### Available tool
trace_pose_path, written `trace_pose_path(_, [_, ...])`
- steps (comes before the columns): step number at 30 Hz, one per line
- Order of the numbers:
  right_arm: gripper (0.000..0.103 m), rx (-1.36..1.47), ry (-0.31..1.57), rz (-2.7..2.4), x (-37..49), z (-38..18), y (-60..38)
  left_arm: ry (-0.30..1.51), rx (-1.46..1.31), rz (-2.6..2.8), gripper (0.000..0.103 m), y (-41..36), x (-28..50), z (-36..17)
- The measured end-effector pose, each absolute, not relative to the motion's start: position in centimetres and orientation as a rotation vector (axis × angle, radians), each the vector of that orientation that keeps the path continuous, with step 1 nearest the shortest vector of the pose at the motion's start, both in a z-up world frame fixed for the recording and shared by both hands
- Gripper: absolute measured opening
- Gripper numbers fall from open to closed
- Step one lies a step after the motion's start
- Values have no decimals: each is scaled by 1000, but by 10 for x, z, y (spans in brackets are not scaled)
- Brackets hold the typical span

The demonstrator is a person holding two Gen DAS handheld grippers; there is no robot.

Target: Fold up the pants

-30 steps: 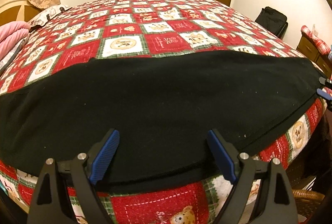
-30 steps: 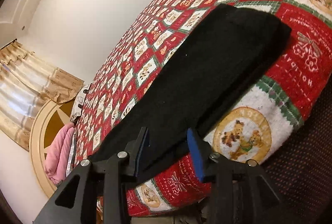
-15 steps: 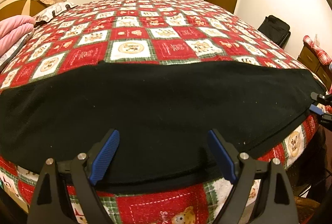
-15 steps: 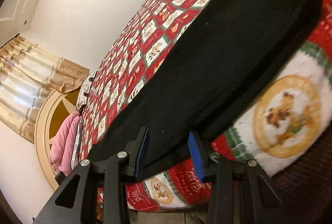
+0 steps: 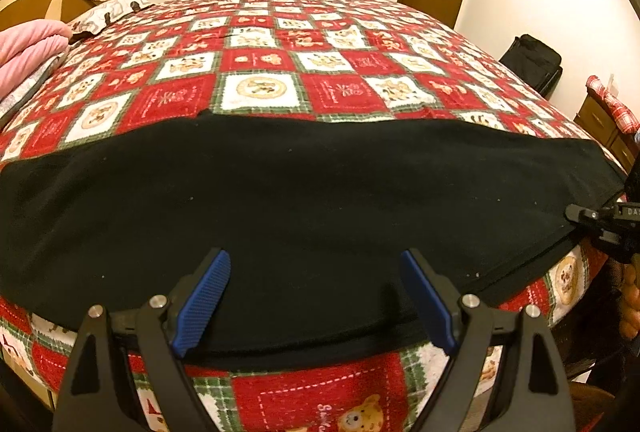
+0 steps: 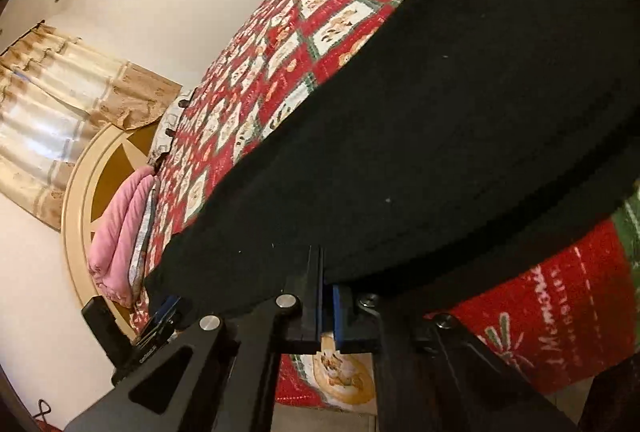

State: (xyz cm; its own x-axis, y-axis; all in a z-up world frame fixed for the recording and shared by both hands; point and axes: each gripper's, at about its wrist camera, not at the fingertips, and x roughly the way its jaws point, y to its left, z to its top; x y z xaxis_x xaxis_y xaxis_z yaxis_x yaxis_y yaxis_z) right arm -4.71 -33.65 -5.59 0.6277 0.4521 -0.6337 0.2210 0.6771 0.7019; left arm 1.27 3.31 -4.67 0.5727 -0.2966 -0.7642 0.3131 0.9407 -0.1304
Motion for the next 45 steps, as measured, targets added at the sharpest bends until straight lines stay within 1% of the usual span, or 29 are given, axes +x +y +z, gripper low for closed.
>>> trace_pose_path(5, [3, 814, 906, 145, -59, -42, -339, 887, 36, -352, 89, 35, 13, -45])
trace_pose_path(8, [3, 782, 949, 102, -62, -50, -340, 892, 42, -352, 89, 34, 13, -47])
trace_pose_path(11, [3, 841, 963, 104, -66, -61, -346, 888, 54, -355, 89, 34, 12, -47])
trace_pose_path(14, [4, 885, 949, 141, -65, -61, -351, 890, 67, -357, 89, 31, 13, -47])
trace_pose_path(16, [5, 957, 979, 149, -69, -61, -360, 871, 90, -355, 89, 28, 13, -44])
trace_pose_path(18, [5, 979, 964, 140, -80, -51, -369, 849, 108, -367, 90, 25, 14, -38])
trace_pose_path(21, [5, 874, 874, 75, -98, -16, -373, 826, 122, -387, 89, 16, 20, -32])
trace_pose_path(24, [5, 680, 773, 44, -96, 23, -358, 819, 126, -430, 90, 0, 27, -29])
trace_pose_path(26, [5, 544, 788, 89, -72, 31, -336, 810, 153, -452, 89, -16, 28, -31])
trace_pose_path(28, [5, 476, 827, 129, -42, 24, -316, 811, 178, -467, 89, -29, 28, -35])
trace_pose_path(31, [5, 497, 897, 236, 5, -3, -285, 792, 234, -484, 89, -41, 21, -44])
trace_pose_path(34, [5, 413, 932, 186, 36, -30, -257, 813, 287, -489, 90, -43, 13, -58])
trace_pose_path(35, [4, 405, 957, 152, 43, -40, -254, 789, 281, -494, 90, -39, 6, -60])
trace_pose_path(37, [0, 520, 909, 150, 50, -55, -270, 774, 314, -517, 90, -36, -6, -62])
trace_pose_path(40, [0, 769, 909, 181, 53, -68, -295, 778, 316, -545, 90, -26, -16, -65])
trace_pose_path(41, [1, 796, 910, 184, 52, -67, -297, 783, 314, -552, 90, -23, -18, -65])
trace_pose_path(42, [6, 789, 899, 183, 49, -60, -296, 787, 312, -557, 91, -21, -20, -64])
trace_pose_path(45, [6, 667, 806, 260, 37, -31, -273, 809, 253, -562, 90, -13, -20, -56])
